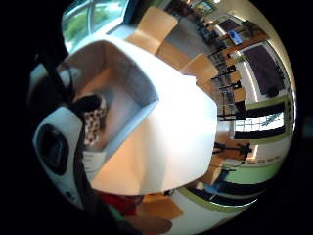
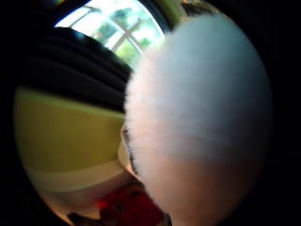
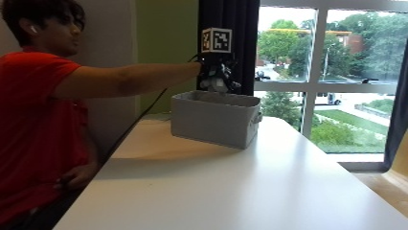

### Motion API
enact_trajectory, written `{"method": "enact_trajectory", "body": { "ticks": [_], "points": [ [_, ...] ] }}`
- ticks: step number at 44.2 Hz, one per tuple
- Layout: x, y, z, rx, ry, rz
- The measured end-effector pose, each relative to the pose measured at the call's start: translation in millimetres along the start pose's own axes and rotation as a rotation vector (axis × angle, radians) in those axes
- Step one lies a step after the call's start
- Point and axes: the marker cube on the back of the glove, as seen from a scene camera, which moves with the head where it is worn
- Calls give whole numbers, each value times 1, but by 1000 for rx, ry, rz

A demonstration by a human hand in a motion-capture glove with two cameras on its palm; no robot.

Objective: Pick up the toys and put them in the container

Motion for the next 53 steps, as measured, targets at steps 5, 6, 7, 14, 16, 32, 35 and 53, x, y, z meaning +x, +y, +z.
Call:
{"method": "enact_trajectory", "body": {
  "ticks": [5, 6, 7, 14, 16, 32, 35, 53],
  "points": [
    [1, 9, 16, -201, 65, -39],
    [1, 11, 18, -210, 70, -44],
    [0, 12, 19, -207, 73, -47],
    [15, 28, 16, -91, 34, -49],
    [21, 33, 15, -89, 21, -40],
    [99, 94, 43, -54, 58, 52],
    [121, 108, 53, -60, 47, 71],
    [216, 220, 115, -134, -10, 220]
  ]
}}
